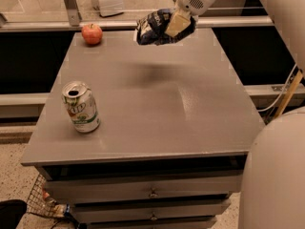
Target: Move blue chip bag near apple
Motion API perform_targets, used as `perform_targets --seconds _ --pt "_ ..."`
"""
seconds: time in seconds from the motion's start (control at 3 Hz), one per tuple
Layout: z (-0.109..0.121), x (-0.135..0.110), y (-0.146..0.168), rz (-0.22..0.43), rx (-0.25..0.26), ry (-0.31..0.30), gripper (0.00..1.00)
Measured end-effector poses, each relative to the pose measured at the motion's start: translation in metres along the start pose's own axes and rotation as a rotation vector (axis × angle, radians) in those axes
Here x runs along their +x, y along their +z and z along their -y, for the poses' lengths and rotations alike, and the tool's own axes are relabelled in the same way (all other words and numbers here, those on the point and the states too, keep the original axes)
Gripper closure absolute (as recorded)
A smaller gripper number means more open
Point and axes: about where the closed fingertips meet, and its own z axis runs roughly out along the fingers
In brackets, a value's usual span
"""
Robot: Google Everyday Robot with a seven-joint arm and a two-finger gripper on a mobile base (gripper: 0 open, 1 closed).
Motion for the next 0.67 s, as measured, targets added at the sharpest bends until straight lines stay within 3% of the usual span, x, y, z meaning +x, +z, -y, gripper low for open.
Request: perform_targets --seconds 0.33,0.67 --pt "0.0275 -0.0243 0.0625 0.009 0.065 -0.006 1.0" --pt "0.0275 -0.0242 0.0628 0.009 0.065 -0.006 1.0"
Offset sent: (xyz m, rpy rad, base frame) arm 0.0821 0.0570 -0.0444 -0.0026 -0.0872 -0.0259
